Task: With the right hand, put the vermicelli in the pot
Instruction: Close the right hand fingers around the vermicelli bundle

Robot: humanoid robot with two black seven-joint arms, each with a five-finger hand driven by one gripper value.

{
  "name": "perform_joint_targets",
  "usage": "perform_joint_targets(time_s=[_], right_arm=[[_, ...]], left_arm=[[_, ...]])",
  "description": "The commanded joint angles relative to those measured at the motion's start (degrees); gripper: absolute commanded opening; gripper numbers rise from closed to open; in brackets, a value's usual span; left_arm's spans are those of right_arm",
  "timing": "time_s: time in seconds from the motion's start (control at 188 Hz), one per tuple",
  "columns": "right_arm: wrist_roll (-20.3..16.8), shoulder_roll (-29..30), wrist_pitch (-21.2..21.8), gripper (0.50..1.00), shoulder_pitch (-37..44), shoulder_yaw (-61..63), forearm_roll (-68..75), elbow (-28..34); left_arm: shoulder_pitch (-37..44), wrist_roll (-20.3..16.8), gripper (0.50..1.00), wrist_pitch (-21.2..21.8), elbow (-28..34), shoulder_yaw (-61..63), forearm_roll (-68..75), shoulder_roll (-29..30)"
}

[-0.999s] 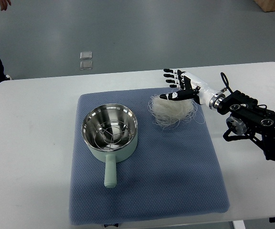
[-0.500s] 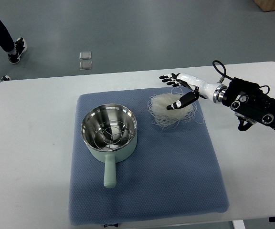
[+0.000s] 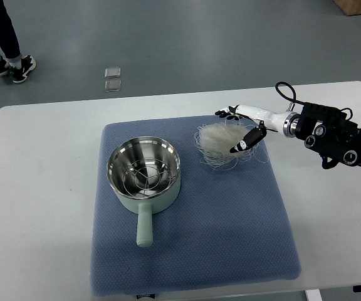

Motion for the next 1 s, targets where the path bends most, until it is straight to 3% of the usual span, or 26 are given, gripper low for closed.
perform_joint_targets(time_s=[0.0, 0.324, 0.383, 0.441, 0.542, 0.611, 0.68, 0.994], right_arm=[[-0.1, 0.7, -0.1, 0.924, -0.1, -0.6, 0.0, -0.8], [-0.1, 1.3, -0.9, 0.895, -0.1, -2.2, -1.0, -1.5], [-0.1, 1.9, -1.3, 0.815, -0.2, -2.5, -1.2, -1.5], [-0.1, 2.0, -1.5, 0.778, -0.1, -3.3, -1.8, -1.5], [0.1, 2.0, -2.5, 0.652, -0.1, -3.7, -3.3, -1.5], [0.1, 2.0, -2.7, 0.594, -0.1, -3.7, -3.6, -1.5], [0.1, 2.0, -2.8, 0.500, -0.1, -3.7, -3.6, -1.4], [1.0, 1.9, -4.2, 0.500, 0.3, -3.5, -3.7, -1.4]], left_arm=[[0.0, -0.1, 1.000, 0.0, 0.0, 0.0, 0.0, 0.0], [0.0, -0.1, 1.000, 0.0, 0.0, 0.0, 0.0, 0.0], [0.0, 0.0, 1.000, 0.0, 0.0, 0.0, 0.0, 0.0], [0.0, -0.1, 1.000, 0.0, 0.0, 0.0, 0.0, 0.0], [0.0, 0.0, 1.000, -0.1, 0.0, 0.0, 0.0, 0.0], [0.0, -0.1, 1.000, 0.0, 0.0, 0.0, 0.0, 0.0], [0.0, 0.0, 1.000, -0.1, 0.0, 0.0, 0.0, 0.0], [0.0, 0.0, 1.000, -0.1, 0.0, 0.0, 0.0, 0.0]])
